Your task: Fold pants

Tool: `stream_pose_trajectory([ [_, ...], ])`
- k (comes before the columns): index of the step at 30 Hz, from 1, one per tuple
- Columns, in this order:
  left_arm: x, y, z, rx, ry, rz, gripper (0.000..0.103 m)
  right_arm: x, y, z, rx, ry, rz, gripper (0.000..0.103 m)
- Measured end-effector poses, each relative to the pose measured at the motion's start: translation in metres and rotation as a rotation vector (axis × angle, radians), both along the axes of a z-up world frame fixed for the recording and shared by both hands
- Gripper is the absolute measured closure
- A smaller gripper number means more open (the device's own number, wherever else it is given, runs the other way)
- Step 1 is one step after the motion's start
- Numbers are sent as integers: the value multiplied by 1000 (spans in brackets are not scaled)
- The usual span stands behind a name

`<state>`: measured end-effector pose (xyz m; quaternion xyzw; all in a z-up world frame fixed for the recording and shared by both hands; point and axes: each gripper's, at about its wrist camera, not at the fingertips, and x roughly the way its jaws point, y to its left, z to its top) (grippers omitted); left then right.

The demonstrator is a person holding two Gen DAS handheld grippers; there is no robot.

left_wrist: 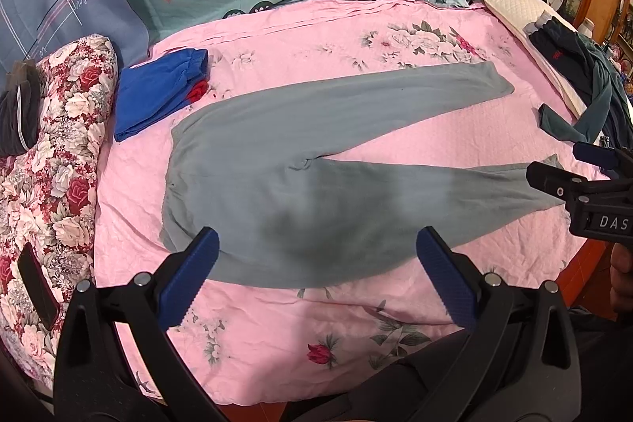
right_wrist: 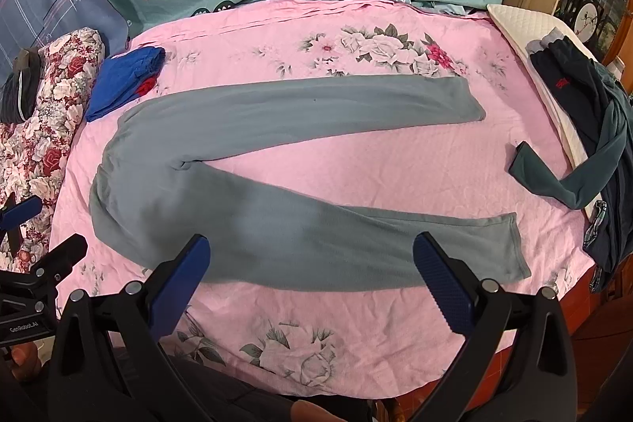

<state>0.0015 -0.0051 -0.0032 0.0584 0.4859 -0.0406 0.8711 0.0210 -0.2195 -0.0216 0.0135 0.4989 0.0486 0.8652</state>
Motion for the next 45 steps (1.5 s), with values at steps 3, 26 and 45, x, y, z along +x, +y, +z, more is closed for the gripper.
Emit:
stream_pose_trajectory([
  [3, 1, 0, -1, 0, 1, 1, 2, 0, 2, 0, -4, 4, 1, 1],
  [26, 6, -3, -4, -2, 19, -9, 2, 5, 3, -3, -9, 23, 2, 1],
  [45, 8, -3, -7, -3, 25, -9, 2, 8, 5, -6, -15, 35, 7, 1],
])
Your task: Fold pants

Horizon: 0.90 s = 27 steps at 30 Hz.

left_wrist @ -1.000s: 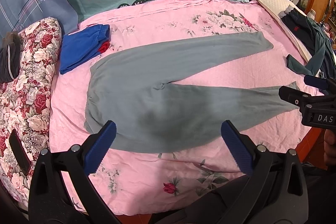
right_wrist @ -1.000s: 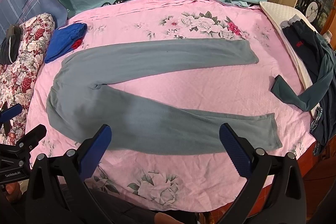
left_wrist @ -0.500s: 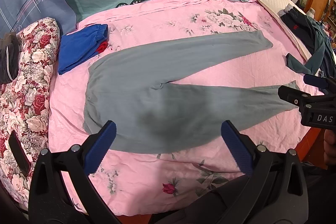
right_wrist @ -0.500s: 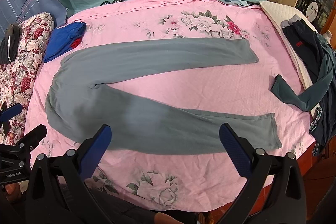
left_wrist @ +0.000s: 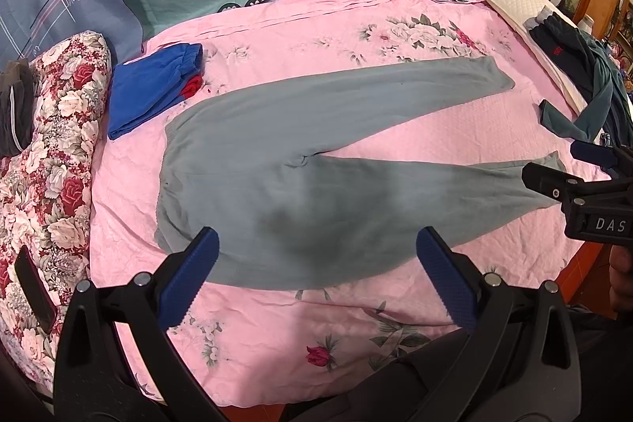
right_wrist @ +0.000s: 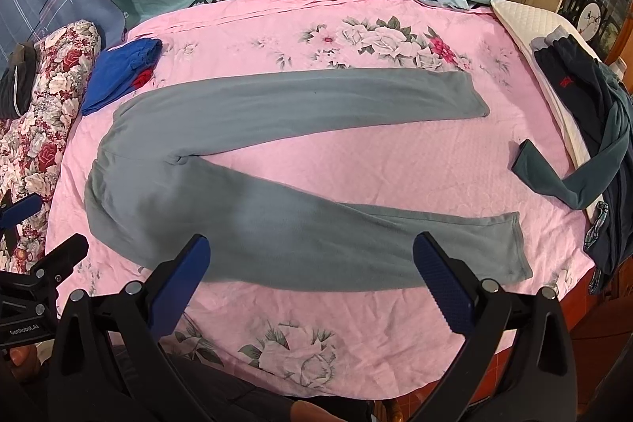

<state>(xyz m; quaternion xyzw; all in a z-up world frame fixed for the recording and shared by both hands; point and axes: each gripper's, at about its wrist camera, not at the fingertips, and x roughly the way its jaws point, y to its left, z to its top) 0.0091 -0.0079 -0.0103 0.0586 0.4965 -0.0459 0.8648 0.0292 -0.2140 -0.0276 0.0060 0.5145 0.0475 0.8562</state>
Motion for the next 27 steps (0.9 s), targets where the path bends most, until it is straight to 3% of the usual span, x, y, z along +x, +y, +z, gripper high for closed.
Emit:
stream_pose_trajectory([
  [20, 6, -1, -7, -8, 16, 0, 2, 7, 4, -4, -8, 15, 5, 1],
  [27, 14, 20, -12, -35, 45, 41, 2, 21, 13, -11, 6, 43, 28, 1],
])
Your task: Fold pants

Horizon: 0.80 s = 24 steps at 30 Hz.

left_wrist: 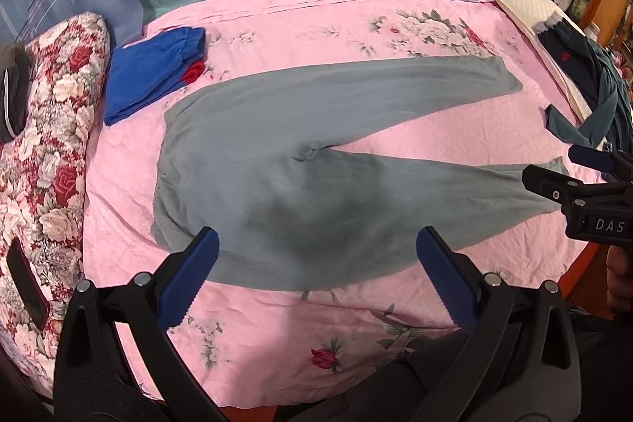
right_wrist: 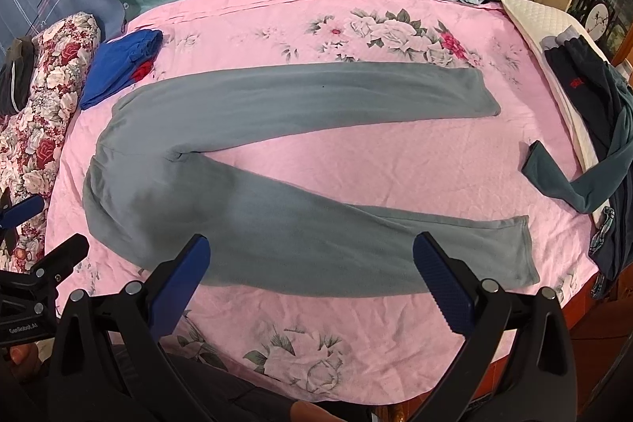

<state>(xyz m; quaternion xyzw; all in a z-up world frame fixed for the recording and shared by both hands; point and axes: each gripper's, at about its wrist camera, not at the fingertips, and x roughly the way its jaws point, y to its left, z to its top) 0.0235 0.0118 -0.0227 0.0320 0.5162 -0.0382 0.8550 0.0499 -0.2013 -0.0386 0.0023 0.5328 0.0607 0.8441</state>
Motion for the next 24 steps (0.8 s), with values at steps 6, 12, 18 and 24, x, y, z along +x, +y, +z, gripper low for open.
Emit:
stream_pose_trajectory([
  [6, 21, 68, -7, -3, 17, 109, 5, 30, 23, -4, 17, -3, 66, 1],
  [12, 66, 145, -17, -56, 61, 137, 38, 82, 62, -3, 45, -31, 244, 9],
  [18, 140, 198, -34, -119, 81, 47, 48, 163, 104, -14, 37, -66, 456, 26],
  [24, 207, 224, -79, -196, 139, -38, 66, 245, 147, -60, -27, -2, 681, 43],
])
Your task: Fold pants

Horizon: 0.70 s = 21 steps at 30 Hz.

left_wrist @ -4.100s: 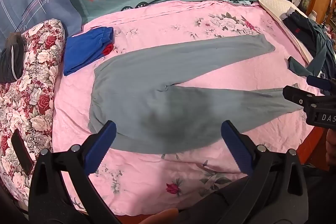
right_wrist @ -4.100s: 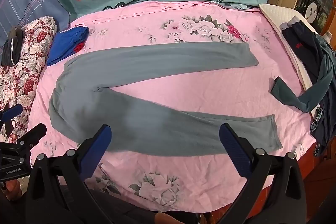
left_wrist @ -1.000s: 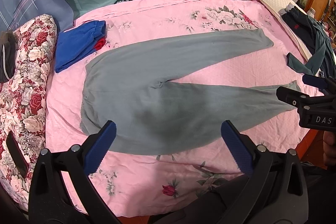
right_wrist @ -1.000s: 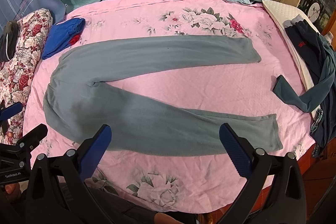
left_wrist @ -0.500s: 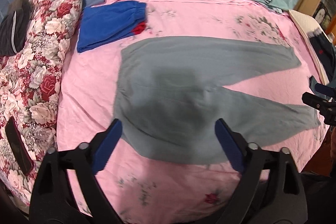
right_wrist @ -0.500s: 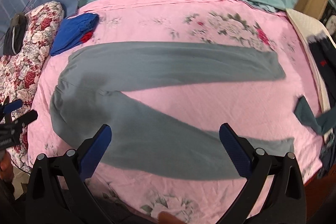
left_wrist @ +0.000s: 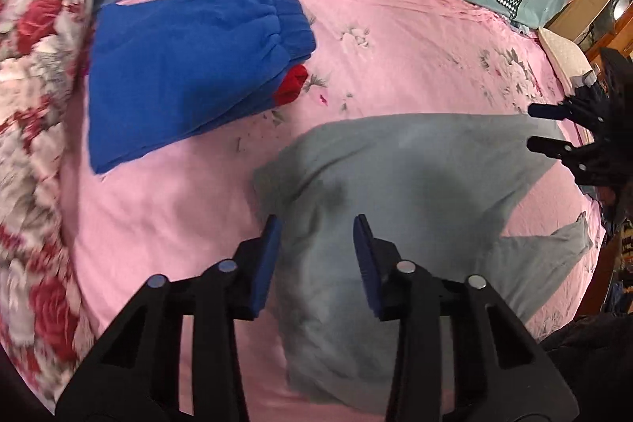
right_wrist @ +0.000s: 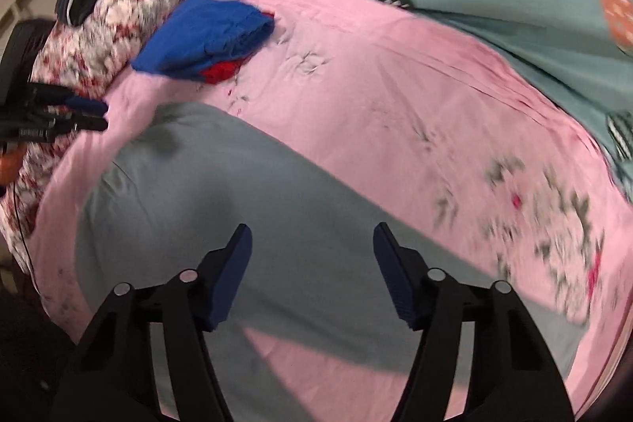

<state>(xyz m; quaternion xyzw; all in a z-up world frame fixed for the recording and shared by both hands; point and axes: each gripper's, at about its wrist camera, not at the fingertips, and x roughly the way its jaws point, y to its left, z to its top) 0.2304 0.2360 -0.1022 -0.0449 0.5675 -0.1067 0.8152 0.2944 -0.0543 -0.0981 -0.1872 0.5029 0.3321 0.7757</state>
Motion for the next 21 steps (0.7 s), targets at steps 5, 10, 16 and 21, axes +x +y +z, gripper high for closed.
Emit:
stream_pose_trajectory([
  [5, 39, 10, -29, 15, 30, -23, 69, 45, 15, -29, -6, 68, 129, 48],
  [10, 61, 9, -51, 14, 56, -83, 69, 59, 20, -47, 10, 139, 218, 52],
  [16, 80, 3, -72, 22, 89, -139, 69, 60, 31, -68, -71, 151, 306, 75],
  [21, 88, -2, -73, 15, 81, -169, 87, 48, 35, -64, -81, 118, 320, 102],
])
